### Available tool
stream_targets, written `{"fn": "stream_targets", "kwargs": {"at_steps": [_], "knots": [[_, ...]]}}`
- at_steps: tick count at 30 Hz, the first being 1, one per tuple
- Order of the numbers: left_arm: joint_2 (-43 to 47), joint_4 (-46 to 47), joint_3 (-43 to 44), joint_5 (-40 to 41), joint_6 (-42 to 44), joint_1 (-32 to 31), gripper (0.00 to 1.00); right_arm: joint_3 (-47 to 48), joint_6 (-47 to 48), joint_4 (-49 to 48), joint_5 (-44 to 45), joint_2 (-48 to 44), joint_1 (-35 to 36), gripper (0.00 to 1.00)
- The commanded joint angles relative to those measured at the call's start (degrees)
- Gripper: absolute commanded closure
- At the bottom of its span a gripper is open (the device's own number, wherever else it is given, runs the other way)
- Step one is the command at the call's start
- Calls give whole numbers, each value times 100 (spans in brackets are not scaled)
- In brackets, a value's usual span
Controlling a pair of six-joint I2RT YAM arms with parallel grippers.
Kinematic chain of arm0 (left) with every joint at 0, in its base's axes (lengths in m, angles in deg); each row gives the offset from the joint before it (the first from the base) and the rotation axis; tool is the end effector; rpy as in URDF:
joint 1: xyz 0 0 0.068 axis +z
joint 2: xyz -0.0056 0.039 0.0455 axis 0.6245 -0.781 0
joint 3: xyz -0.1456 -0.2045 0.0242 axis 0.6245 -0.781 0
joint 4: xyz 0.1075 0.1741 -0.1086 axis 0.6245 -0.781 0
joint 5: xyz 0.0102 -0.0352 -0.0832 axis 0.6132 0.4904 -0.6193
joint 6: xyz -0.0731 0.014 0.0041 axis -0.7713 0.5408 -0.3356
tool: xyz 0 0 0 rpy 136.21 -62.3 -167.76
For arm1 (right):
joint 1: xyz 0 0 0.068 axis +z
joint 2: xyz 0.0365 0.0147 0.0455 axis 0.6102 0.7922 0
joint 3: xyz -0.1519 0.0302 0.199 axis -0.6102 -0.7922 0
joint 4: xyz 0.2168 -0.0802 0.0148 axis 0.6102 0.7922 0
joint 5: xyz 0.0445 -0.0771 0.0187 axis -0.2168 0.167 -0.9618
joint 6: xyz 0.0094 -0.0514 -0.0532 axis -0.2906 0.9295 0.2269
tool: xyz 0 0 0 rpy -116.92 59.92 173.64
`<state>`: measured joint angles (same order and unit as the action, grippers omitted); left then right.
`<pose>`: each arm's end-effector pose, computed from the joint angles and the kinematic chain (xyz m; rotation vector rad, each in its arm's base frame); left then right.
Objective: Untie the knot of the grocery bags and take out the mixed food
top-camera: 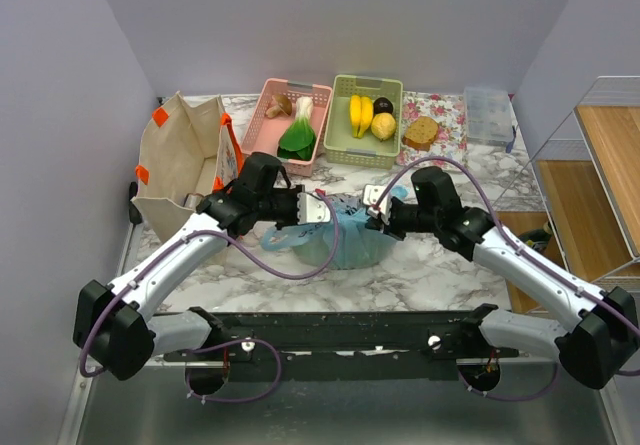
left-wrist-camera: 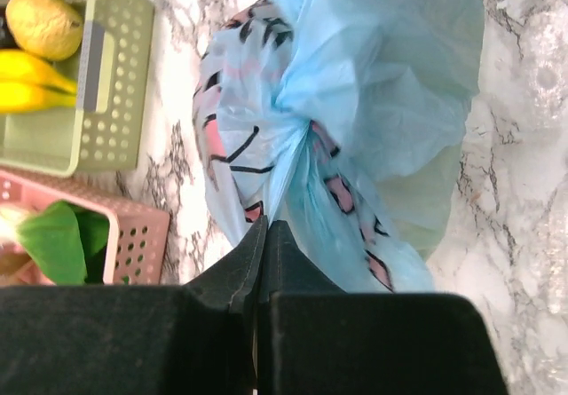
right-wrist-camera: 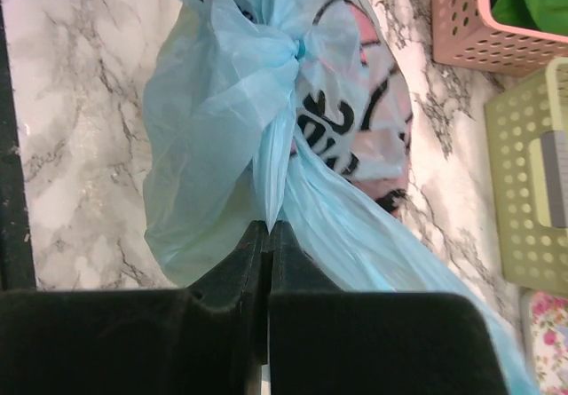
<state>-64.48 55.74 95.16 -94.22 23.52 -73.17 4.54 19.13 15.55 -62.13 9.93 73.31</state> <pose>0.1924 -0.1696 0.2610 1.7072 1.4223 -0.4207 0.1794 0.1653 0.2500 -1.5021 1.5716 0.5245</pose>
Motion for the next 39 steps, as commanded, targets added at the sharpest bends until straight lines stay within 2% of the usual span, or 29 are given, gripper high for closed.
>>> {"fn": "stream_targets", "kwargs": {"at_steps": [1,6,9,10,13,15,17,20,25,28,29,31,34,35,39], "knots": [[490,-374,-289,491,-519,780,100,-319,451,998,668,-379,-433,99],[790,-363,-718,510,-592,974,100,-391,933,1293,597,-434,-1127,99],[870,-419,-712,329,-975,946,100,-290,939,1300,525,-306,-1234,99],[884,-482,-694,292,-1029,875,100,-197,868,1325,342,-241,-1234,91],[1035,-487,-688,326,-1151,465,100,461,291,1572,-453,-37,-1228,45],[1088,-377,-635,332,-1376,272,100,841,-365,1455,-812,60,-1224,26],[1013,-373,-478,282,-1647,161,100,1050,-904,1154,-1047,63,-1172,17],[957,-320,-365,176,-1894,77,100,1114,-1487,682,-1039,66,-859,16],[897,-333,-311,207,-1872,-8,100,1102,-1700,380,-561,509,-20,19],[887,-342,-308,235,-1892,-11,100,1021,-1680,208,-401,796,171,26],[887,-339,-318,242,-1909,-8,100,996,-1635,209,-365,880,207,31],[895,-359,-351,291,-1922,-9,100,951,-1489,282,-228,992,222,62],[967,-382,-455,406,-1919,145,100,798,-1118,480,240,852,222,93],[991,-397,-493,371,-1949,250,100,724,-1042,546,403,742,226,99],[939,-721,-527,217,-1942,814,100,294,-331,1127,712,109,218,99]]}}
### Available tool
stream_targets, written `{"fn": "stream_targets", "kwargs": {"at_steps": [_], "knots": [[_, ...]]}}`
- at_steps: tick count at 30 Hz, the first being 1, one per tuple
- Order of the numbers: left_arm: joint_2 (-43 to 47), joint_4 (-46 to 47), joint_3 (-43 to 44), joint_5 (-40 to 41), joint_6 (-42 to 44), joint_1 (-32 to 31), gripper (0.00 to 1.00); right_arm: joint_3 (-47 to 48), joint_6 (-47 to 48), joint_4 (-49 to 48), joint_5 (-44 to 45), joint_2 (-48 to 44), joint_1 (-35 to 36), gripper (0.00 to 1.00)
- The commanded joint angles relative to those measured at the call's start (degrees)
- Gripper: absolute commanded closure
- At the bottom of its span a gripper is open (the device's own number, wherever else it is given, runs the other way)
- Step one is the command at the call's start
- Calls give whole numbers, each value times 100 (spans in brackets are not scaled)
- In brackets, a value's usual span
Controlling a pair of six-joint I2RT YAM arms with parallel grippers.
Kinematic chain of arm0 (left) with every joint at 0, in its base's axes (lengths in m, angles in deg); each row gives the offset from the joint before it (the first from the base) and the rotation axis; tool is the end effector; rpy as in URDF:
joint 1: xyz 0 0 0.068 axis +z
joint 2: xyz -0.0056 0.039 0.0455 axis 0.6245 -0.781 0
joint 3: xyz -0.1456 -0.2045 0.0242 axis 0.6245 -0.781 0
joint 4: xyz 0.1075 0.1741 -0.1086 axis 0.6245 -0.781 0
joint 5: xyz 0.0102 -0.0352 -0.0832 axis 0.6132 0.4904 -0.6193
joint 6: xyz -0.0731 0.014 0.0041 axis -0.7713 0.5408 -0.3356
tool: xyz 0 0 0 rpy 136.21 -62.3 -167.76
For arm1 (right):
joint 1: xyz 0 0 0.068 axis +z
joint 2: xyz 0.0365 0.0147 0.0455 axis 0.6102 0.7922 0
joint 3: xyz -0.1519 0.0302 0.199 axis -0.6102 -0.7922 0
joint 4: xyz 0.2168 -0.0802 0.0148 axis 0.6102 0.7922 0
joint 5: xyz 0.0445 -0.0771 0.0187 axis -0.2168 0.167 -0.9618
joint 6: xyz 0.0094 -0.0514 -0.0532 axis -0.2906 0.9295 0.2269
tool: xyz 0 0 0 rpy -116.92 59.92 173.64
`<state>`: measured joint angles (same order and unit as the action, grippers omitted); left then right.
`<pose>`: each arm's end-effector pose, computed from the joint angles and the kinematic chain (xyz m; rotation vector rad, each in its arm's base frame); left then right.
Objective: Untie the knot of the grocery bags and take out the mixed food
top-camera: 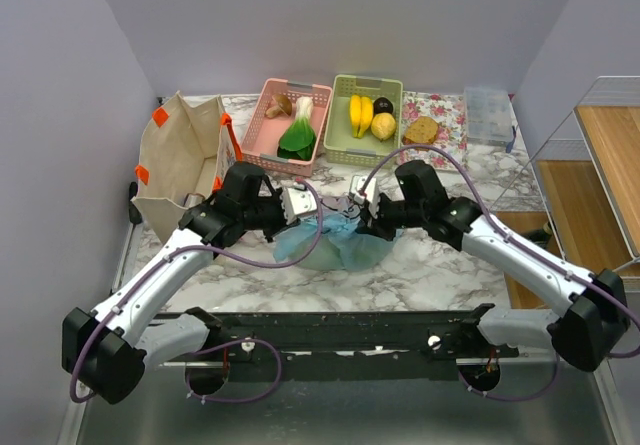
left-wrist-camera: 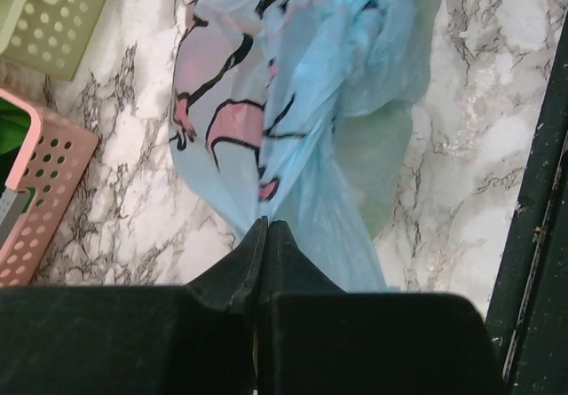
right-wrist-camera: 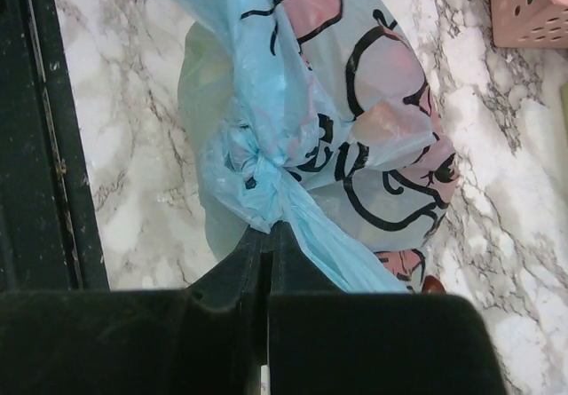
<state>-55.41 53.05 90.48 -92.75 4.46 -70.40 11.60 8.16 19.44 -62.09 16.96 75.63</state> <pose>0.1732 -0.1416 0.2645 1.4081 1.7269 -0.5382 0.1901 0.1861 0.2542 -1.4192 1.7662 0.6647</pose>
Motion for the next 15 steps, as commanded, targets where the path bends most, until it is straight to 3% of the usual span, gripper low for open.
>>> {"fn": "stream_targets", "kwargs": {"at_steps": [1,7,11,13,15], "knots": [[46,-488,-105,75,-9,644,100,-556,892,823,809,-736,-18,99],[240,-448,-534,129,462,1278,100,-962,1158,1060,1137,-1375,-206,99],[436,-760,-151,-477,627,1161,100,-879,968,847,545,-1430,-216,100],[618,-711,65,-646,703,771,74,-762,760,612,328,-1292,-207,99],[736,-525,170,-512,851,169,54,-658,582,371,258,-1142,-214,99]]}}
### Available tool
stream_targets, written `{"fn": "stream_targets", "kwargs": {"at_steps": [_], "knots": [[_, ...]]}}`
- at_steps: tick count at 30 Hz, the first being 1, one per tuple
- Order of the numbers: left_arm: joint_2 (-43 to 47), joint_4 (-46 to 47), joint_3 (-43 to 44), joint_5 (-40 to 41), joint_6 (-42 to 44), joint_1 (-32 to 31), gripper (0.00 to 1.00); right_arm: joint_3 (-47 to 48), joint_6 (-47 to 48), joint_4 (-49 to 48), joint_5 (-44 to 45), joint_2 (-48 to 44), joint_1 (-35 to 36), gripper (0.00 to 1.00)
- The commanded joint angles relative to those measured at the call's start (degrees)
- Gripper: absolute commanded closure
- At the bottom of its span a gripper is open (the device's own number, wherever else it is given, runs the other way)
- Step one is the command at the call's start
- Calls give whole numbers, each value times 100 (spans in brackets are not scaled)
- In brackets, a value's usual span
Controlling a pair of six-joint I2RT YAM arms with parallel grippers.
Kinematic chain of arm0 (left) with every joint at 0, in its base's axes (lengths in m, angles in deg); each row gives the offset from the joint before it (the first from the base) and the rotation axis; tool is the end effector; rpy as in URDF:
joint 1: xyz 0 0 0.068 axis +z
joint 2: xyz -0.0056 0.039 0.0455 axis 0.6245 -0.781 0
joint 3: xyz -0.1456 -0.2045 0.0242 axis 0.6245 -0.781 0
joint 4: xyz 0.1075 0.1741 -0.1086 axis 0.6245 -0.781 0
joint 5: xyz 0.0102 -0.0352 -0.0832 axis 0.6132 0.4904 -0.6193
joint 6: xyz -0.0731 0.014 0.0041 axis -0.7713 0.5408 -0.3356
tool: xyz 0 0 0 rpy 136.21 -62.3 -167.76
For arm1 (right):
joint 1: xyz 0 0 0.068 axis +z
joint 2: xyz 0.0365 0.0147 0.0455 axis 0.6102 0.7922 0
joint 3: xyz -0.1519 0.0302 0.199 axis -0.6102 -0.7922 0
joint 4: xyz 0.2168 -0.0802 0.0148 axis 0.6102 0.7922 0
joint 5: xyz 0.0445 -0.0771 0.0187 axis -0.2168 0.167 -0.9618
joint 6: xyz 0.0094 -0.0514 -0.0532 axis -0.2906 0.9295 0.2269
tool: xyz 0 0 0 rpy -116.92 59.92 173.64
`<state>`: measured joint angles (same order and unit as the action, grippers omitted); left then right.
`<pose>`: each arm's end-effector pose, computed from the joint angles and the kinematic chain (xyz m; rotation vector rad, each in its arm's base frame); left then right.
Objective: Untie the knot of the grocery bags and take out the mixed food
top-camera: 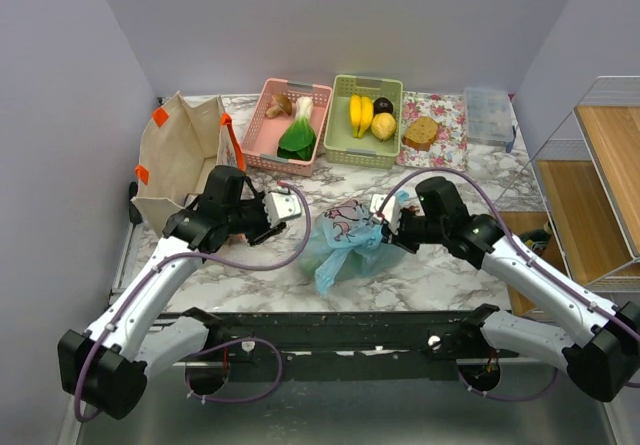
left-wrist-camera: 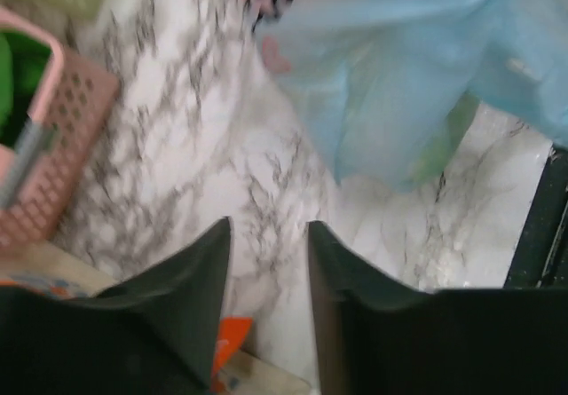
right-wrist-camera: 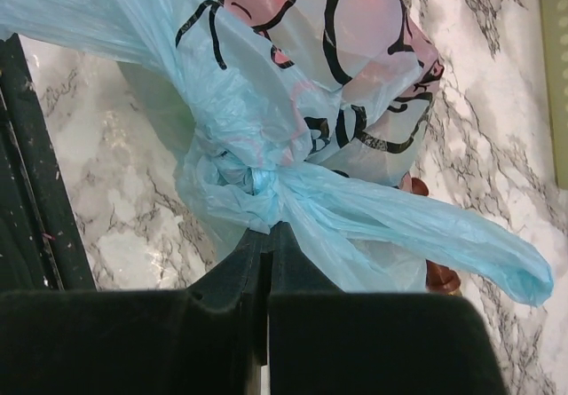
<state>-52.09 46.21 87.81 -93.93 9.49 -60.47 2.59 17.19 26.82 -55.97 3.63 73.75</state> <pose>0.1738 -0.1023 0.2501 1.3520 1.8550 -0.4571 0.1561 0.1430 0.2403 -1.5005 1.7540 0.4525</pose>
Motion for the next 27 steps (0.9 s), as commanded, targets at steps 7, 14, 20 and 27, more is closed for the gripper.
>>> {"fn": "stream_targets", "kwargs": {"at_steps": [7,14,20,27], "knots": [[-123,725,819,-252,498,-2216,35,-22,-933,-1689,-804,-178,-19,99],[-1093,1350,1064,322,1064,-2796,33,-105,-739,-1790,-883,-165,-11,99],[-1727,1433,1423,1001,1239,-2981,53,-32,-698,-1679,-879,-126,-3,99],[-1154,1298,745,1096,1161,-2770,100,-135,-461,-1042,-10,-428,-13,99]]}}
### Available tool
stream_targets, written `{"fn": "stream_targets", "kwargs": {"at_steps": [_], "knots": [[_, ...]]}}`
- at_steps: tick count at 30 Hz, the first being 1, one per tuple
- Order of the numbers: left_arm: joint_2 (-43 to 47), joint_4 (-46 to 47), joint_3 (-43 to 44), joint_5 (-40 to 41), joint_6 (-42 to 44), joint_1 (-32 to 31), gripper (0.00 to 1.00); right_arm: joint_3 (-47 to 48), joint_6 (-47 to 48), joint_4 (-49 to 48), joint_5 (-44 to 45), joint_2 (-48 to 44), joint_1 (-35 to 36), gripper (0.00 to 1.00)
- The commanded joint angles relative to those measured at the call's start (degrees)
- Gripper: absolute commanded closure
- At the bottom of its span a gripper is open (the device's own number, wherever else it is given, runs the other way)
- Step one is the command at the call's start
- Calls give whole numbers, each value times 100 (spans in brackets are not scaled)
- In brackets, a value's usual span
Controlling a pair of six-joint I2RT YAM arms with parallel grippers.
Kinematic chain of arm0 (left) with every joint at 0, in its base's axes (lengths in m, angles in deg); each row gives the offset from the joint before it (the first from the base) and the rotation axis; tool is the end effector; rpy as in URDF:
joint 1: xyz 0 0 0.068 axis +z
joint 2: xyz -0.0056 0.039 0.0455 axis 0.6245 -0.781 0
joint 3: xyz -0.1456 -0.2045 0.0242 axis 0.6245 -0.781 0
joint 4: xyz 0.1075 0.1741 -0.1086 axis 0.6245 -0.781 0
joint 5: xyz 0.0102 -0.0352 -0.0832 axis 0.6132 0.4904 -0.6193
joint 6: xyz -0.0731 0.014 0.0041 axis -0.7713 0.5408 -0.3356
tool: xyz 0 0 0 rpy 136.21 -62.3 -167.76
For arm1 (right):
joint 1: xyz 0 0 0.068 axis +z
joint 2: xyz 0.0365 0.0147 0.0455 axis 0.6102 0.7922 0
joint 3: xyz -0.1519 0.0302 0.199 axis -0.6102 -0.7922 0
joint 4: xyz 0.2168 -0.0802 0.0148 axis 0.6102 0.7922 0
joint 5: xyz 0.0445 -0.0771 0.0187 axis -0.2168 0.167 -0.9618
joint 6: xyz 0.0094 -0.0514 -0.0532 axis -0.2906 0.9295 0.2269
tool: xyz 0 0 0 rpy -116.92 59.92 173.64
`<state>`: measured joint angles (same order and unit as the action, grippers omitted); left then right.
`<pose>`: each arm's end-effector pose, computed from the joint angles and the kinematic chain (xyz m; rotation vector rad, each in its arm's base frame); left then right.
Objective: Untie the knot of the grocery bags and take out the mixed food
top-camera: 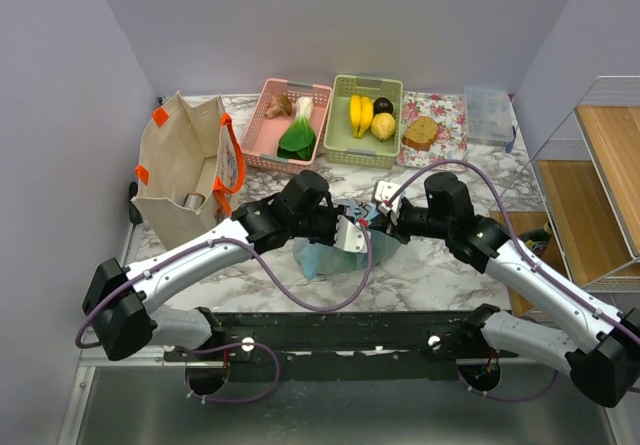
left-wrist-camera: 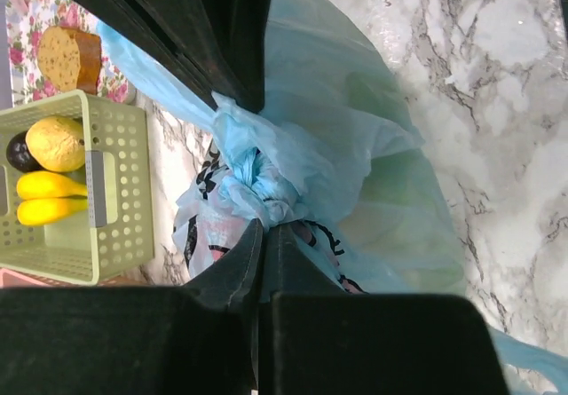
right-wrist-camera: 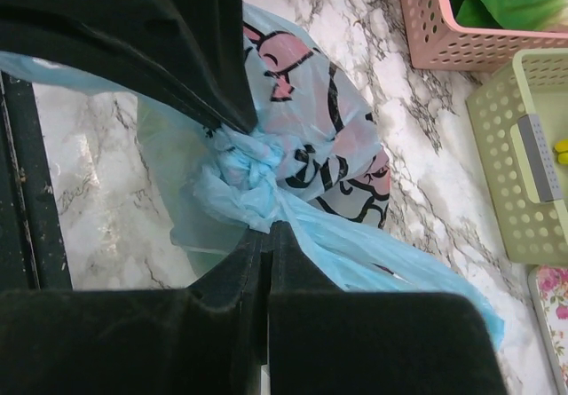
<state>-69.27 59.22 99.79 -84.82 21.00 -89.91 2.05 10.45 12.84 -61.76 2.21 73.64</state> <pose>0.1599 -0.2335 0.2695 1.8336 1.2609 -0.4058 0.1632 0.1547 0.2693 -1.3439 1.5634 0.5800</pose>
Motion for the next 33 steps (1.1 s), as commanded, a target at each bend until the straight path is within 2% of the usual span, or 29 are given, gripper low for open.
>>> {"fn": "stream_targets", "kwargs": {"at_steps": [1,6,12,17,20,23,26,27,28,30,31,33], "knots": [[718,-35,-562,154,-61,276,100,-126,308,484,738,-358,1,99],[1374,4,-1201,-217,-409,1026,100,-472,692,972,1553,-714,-6,99],[1837,91,-1727,-588,-348,1867,100,-845,815,1346,1986,-1040,-43,99],[2021,67,-1802,-791,-299,1995,100,-802,664,1513,1860,-1171,-80,99],[2005,212,-1786,-676,-606,2021,100,-720,620,1673,2043,-1136,-79,99],[1976,151,-1873,-710,-543,2193,100,-807,694,1849,2149,-1329,-99,99],[2135,180,-1946,-943,-403,2167,100,-648,475,1869,1771,-1442,-102,98],[2185,231,-1955,-971,-443,2086,100,-466,317,1848,1572,-1361,-96,84],[2204,279,-1932,-930,-470,1958,100,-283,107,1799,1326,-1197,-96,63],[2216,314,-1858,-877,-452,1698,100,134,-289,1632,910,-774,-89,30],[2235,358,-1833,-828,-421,1571,100,363,-478,1501,741,-540,-92,23],[2286,484,-1819,-690,-348,1264,100,694,-856,1225,330,-138,-93,17]]}}
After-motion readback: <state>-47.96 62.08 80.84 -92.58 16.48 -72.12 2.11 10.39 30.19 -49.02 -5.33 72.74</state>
